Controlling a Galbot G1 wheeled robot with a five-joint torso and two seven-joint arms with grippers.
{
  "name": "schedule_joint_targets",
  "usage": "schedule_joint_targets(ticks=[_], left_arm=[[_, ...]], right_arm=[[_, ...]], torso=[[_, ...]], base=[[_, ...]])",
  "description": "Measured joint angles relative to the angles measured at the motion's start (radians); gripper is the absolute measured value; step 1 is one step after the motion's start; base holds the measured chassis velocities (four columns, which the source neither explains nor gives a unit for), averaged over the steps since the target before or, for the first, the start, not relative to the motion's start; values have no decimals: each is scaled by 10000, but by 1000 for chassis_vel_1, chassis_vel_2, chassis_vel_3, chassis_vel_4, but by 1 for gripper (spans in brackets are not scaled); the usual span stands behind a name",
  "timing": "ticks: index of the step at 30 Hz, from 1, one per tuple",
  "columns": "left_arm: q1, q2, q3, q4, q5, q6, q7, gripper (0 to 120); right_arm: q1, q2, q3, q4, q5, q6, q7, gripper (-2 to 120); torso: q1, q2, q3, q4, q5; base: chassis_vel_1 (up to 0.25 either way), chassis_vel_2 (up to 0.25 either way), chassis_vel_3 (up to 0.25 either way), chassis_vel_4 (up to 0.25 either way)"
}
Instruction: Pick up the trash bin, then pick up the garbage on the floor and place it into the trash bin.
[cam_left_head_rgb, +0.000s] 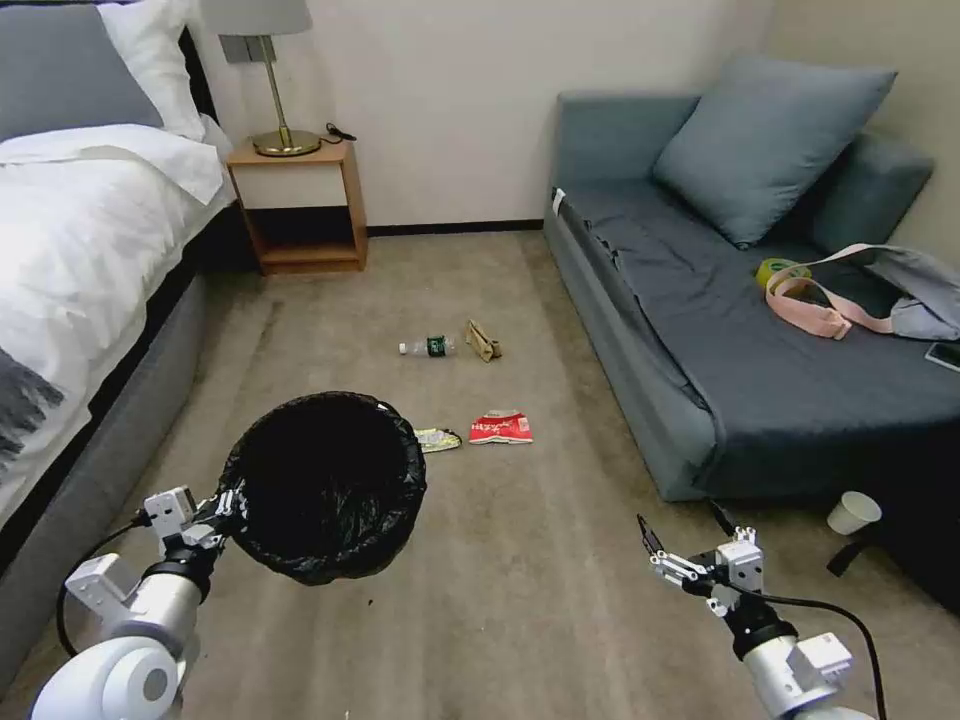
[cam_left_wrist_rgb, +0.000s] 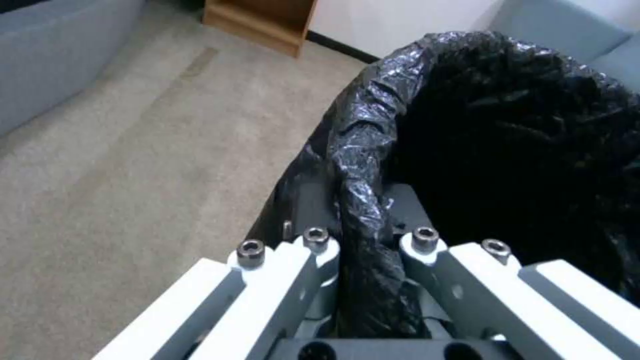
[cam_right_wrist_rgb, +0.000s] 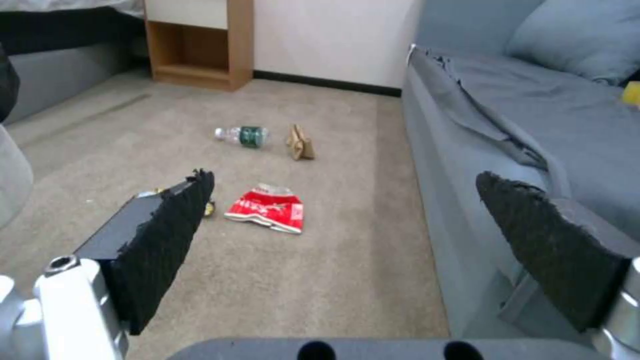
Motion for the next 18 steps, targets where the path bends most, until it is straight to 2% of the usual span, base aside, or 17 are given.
schedule_joint_targets(ticks=[6,18], left_arm=[[-13,12,-31,17,-38,0,4,5],[-10,-61,-176,30,-96,0,4,5]], right_arm=[[0,-22,3,2,11,-15,-6,100],[215,-198,-188,-31,79,-206,16,100]], torso=[[0,0,0,0,0],[0,0,0,1,-1]], base=[[0,0,0,0],[-43,61,51,-59]])
